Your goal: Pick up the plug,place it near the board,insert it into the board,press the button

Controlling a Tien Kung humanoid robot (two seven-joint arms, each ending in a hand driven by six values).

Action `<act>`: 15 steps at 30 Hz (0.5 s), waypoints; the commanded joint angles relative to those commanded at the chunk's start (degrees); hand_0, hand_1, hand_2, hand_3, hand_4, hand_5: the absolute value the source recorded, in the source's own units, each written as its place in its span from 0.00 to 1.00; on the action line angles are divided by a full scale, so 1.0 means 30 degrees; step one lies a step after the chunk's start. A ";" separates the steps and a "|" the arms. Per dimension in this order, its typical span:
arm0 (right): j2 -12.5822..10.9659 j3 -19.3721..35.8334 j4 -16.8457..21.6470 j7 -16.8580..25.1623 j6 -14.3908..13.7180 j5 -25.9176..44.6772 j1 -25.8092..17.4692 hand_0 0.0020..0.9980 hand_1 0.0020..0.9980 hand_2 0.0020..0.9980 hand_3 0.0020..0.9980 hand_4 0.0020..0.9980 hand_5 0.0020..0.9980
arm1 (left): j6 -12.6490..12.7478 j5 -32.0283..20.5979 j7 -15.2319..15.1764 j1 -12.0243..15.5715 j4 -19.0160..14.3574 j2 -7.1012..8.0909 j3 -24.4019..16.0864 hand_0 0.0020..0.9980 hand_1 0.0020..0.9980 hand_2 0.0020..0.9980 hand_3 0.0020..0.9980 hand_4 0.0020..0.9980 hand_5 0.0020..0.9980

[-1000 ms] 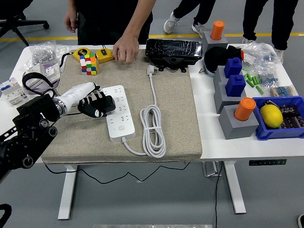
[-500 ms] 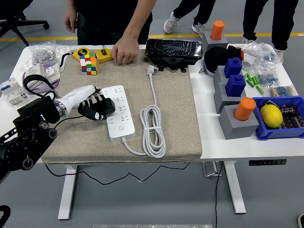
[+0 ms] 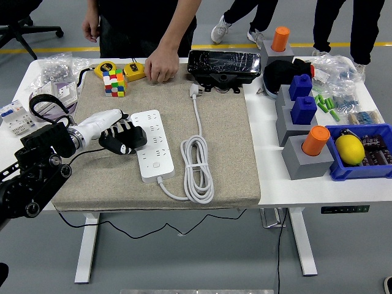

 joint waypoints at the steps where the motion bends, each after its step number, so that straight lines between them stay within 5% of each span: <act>1: 0.0002 0.0006 0.0000 -0.0003 0.0002 -0.0005 0.0001 0.78 0.76 0.76 0.78 1.00 1.00 | 0.0002 -0.0008 -0.0001 -0.0015 -0.0006 0.0015 0.0040 0.31 0.37 0.31 0.40 0.74 0.10; 15: -0.0046 -0.0099 0.0000 -0.0006 0.0014 0.0133 0.0045 0.78 0.76 0.76 0.78 1.00 1.00 | 0.0179 -0.0068 -0.0135 -0.0139 0.0088 0.0111 0.0172 0.31 0.37 0.31 0.41 0.74 0.10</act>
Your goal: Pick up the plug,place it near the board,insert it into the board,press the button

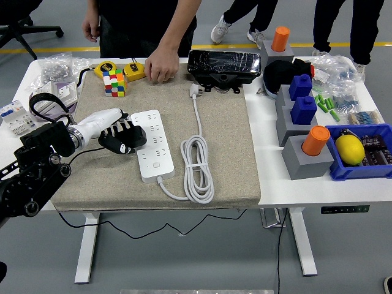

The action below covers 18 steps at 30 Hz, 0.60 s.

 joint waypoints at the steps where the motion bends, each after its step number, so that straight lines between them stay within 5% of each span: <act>1: 0.0000 -0.0007 0.0000 0.0009 -0.0002 0.0003 0.0004 0.78 0.76 0.76 0.78 1.00 1.00 | -0.0009 0.0004 0.0005 -0.0007 0.0000 0.0012 0.0018 0.31 0.37 0.31 0.41 0.74 0.10; 18: -0.0003 -0.0044 0.0000 0.0062 -0.0020 0.0087 0.0013 0.77 0.76 0.76 0.78 1.00 1.00 | 0.0038 0.0157 -0.0001 0.0048 0.0047 -0.0021 0.0121 0.31 0.38 0.32 0.41 0.75 0.10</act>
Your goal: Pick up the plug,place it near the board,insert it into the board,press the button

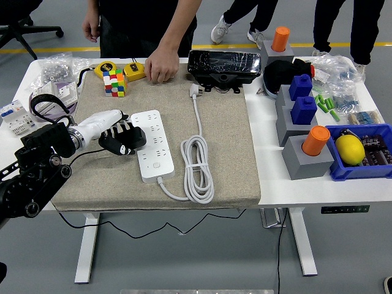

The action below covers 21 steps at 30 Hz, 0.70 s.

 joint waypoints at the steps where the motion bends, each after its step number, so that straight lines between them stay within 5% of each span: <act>1: 0.0000 -0.0013 0.0000 0.0003 0.0002 0.0011 -0.0001 0.77 0.76 0.76 0.78 1.00 1.00 | 0.0010 0.0000 -0.0006 0.0002 -0.0002 0.0002 0.0004 0.31 0.38 0.32 0.41 0.75 0.10; 21: -0.0042 0.0040 0.0000 0.0006 -0.0055 0.0017 -0.0031 0.77 0.76 0.76 0.78 1.00 1.00 | 0.0037 0.0130 0.0005 0.0038 0.0047 0.0091 0.0140 0.31 0.38 0.32 0.42 0.75 0.10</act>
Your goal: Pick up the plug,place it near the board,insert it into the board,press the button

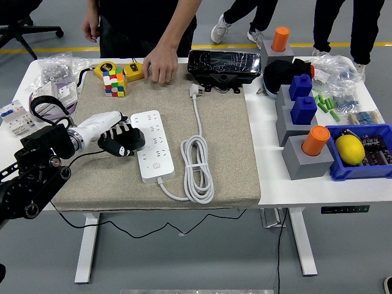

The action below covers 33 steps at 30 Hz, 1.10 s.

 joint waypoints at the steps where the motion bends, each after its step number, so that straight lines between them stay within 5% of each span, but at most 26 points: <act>1: -0.0010 0.0007 0.0000 0.0003 0.0000 0.0001 0.0012 0.77 0.76 0.76 0.78 1.00 1.00 | -0.0004 -0.0007 -0.0001 -0.0022 0.0008 0.0011 0.0016 0.31 0.38 0.32 0.42 0.75 0.10; 33: -0.0109 0.0138 0.0000 0.0078 0.0021 -0.0015 0.0118 0.77 0.76 0.76 0.77 1.00 1.00 | -0.0058 -0.0021 -0.0045 -0.0153 0.0025 0.0110 0.0196 0.31 0.41 0.34 0.43 0.76 0.10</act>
